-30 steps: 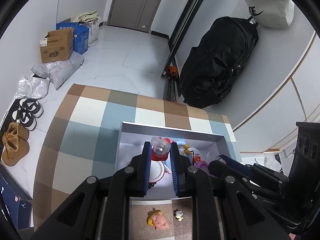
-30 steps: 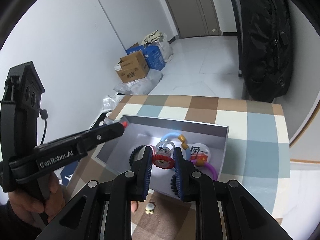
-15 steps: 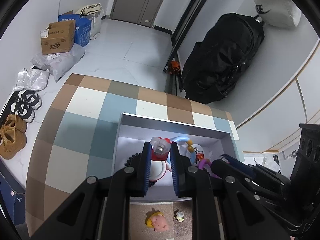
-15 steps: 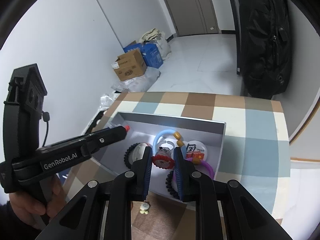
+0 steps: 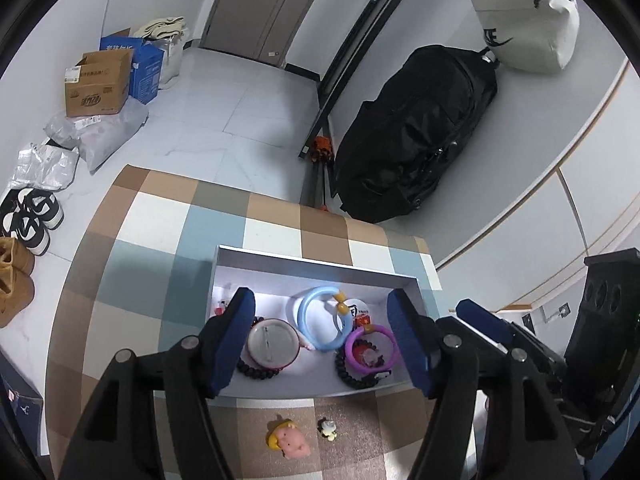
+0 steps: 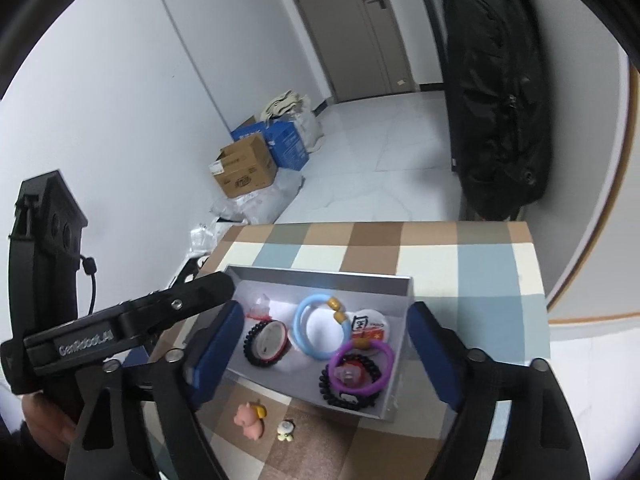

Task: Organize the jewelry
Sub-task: 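Withdraw both grippers from the box toward the pig figure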

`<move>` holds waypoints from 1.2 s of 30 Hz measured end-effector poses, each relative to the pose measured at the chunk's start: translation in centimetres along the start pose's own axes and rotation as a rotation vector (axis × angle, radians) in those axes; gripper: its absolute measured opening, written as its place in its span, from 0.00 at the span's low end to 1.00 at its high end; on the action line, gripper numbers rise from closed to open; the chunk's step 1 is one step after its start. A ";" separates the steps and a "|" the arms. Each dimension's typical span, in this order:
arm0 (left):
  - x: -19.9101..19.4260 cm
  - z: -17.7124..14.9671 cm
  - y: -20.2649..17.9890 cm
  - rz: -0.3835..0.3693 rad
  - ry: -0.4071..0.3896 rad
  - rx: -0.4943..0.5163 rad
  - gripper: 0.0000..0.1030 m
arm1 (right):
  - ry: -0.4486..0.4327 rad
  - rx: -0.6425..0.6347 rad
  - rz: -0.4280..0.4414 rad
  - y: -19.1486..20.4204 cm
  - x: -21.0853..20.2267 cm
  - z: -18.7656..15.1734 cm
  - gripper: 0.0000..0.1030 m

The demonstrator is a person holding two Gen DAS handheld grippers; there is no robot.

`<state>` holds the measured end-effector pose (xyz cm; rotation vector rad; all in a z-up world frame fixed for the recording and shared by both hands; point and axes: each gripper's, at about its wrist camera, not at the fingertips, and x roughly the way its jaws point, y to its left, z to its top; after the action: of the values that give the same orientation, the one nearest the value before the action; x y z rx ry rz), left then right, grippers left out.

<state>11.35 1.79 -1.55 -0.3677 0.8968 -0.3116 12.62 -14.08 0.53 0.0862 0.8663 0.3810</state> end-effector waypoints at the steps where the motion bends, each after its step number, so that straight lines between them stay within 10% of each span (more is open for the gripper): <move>1: -0.1 0.0 0.0 0.007 -0.002 0.004 0.62 | -0.001 -0.001 -0.005 -0.1 -0.2 0.0 0.83; 17: -3.6 -2.5 1.8 0.195 -0.102 0.026 0.78 | -0.046 -0.020 0.030 1.8 -2.2 -1.5 1.00; 36: -0.8 -7.3 1.6 0.128 0.114 0.103 0.82 | 0.086 0.047 -0.085 -0.5 -1.9 -4.6 1.00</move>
<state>5.25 2.26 -5.84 -0.1972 1.0070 -0.2612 8.13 -15.64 -1.18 0.0770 0.9607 0.2862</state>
